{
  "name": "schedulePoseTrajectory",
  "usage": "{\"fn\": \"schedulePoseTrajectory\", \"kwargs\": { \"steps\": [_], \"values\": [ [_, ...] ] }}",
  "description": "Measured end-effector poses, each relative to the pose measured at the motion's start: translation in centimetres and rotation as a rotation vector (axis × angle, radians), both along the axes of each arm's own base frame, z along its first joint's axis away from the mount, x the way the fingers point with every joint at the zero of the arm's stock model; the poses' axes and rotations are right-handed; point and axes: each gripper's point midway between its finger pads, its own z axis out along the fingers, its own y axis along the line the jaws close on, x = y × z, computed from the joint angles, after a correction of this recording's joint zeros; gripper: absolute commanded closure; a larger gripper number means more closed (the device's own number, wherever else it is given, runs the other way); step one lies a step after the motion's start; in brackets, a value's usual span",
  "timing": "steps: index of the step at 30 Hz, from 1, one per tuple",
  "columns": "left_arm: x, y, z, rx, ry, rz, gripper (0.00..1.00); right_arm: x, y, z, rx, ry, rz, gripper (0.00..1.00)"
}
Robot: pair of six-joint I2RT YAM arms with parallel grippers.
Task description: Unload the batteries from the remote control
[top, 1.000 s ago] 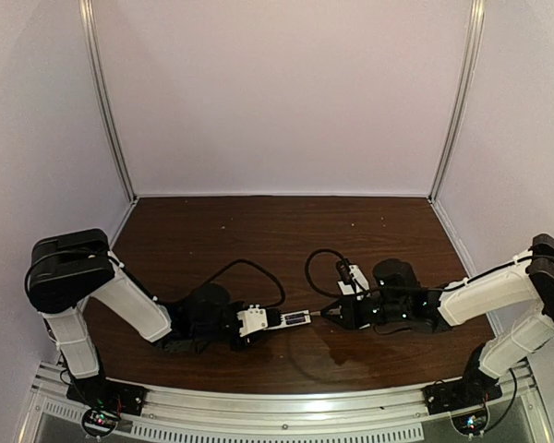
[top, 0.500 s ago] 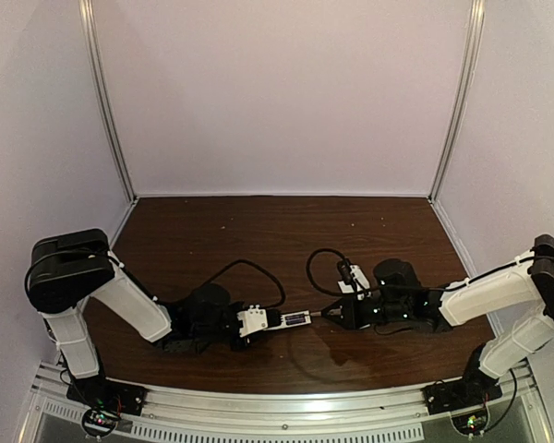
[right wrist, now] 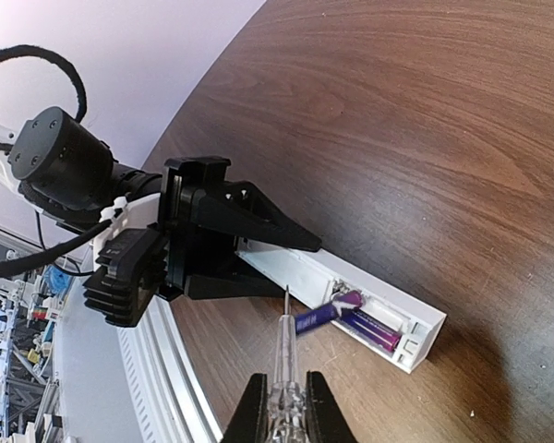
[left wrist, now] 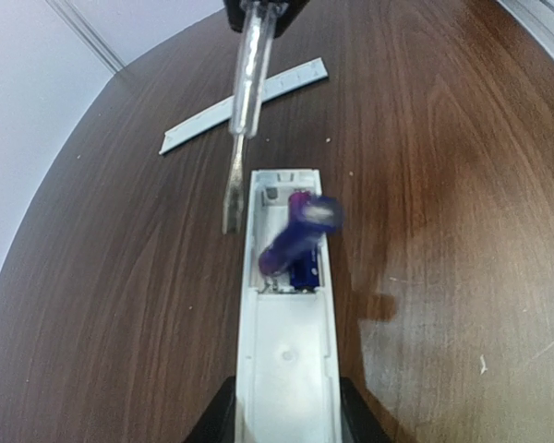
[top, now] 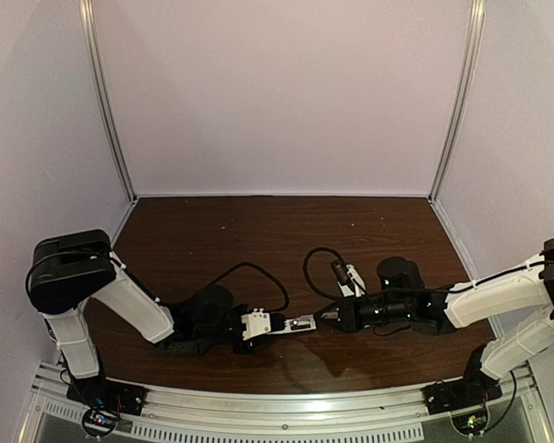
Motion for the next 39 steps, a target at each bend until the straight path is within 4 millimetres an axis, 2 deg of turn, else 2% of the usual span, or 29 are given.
{"fn": "schedulePoseTrajectory", "kwargs": {
  "steps": [27, 35, 39],
  "values": [
    [-0.3, -0.2, 0.0, -0.003, 0.004, -0.016, 1.0, -0.4, 0.3, 0.0, -0.001, 0.016, 0.026, 1.0],
    [-0.3, -0.2, 0.0, -0.003, 0.004, -0.017, 1.0, -0.6, -0.1, -0.7, -0.043, 0.028, 0.029, 1.0],
    [-0.3, -0.2, 0.0, -0.003, 0.003, -0.016, 1.0, -0.4, -0.2, -0.2, -0.069, 0.01, 0.03, 1.0]
  ]
}}
